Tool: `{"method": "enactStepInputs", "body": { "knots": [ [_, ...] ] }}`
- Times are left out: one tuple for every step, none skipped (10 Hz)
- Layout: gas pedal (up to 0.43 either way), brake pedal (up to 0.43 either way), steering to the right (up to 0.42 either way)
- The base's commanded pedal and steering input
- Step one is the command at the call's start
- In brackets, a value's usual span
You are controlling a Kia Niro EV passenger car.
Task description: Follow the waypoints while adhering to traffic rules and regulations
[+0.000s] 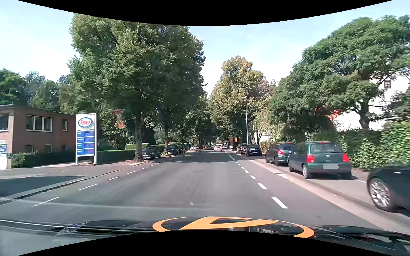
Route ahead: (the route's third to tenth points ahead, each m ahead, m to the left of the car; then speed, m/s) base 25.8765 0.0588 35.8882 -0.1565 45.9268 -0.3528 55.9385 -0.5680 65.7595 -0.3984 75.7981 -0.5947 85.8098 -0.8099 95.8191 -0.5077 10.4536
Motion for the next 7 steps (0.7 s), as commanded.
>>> {"method": "enactStepInputs", "body": {
  "knots": [
    [0.098,0.000,-0.001],
    [0.098,0.000,-0.001],
    [0.098,0.000,-0.001],
    [0.098,0.000,-0.002],
    [0.098,0.000,-0.002],
    [0.098,0.000,-0.002],
    [0.098,0.000,-0.002]
  ]
}}
